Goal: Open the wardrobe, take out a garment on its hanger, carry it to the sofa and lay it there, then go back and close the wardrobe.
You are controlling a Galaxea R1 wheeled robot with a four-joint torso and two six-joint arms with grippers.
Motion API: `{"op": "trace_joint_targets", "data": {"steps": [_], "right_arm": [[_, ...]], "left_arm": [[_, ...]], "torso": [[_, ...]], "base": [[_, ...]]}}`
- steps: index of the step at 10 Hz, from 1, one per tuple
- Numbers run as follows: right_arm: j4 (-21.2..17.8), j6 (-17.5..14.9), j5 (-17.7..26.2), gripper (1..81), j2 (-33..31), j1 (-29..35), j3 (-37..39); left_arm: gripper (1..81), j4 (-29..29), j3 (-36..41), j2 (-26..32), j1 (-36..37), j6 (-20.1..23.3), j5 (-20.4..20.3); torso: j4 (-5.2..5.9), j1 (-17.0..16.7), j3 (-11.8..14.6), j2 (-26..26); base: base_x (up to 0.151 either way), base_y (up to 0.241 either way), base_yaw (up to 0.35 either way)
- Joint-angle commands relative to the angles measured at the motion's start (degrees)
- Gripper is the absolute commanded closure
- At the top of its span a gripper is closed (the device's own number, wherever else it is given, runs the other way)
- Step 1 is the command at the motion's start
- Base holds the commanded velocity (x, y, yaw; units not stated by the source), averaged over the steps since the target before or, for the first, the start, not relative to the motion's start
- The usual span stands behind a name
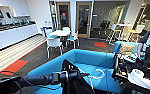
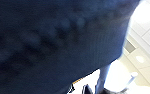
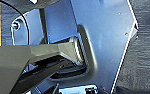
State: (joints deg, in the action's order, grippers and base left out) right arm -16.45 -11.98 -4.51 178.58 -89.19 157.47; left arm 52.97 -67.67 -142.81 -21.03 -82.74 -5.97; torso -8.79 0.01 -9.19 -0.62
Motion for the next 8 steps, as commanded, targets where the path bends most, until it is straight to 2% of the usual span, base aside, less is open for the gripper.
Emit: {"op": "trace_joint_targets", "data": {"steps": [1, 8], "right_arm": [[0.2, -0.2, 4.0, 1.0, 0.4, 1.5, -0.6], [0.1, -0.2, 3.9, 1.0, 0.4, 1.4, -0.6]], "left_arm": [[81.1, 2.3, 2.6, 0.1, 8.6, 0.7, -1.2], [81.1, 2.7, 3.1, 0.2, 8.3, 0.7, -1.2]], "torso": [[0.00, 0.0, 0.0, 0.0], [0.00, 0.0, 0.0, 0.0]], "base": [[0.000, 0.000, 0.000], [0.000, 0.000, 0.000]]}}
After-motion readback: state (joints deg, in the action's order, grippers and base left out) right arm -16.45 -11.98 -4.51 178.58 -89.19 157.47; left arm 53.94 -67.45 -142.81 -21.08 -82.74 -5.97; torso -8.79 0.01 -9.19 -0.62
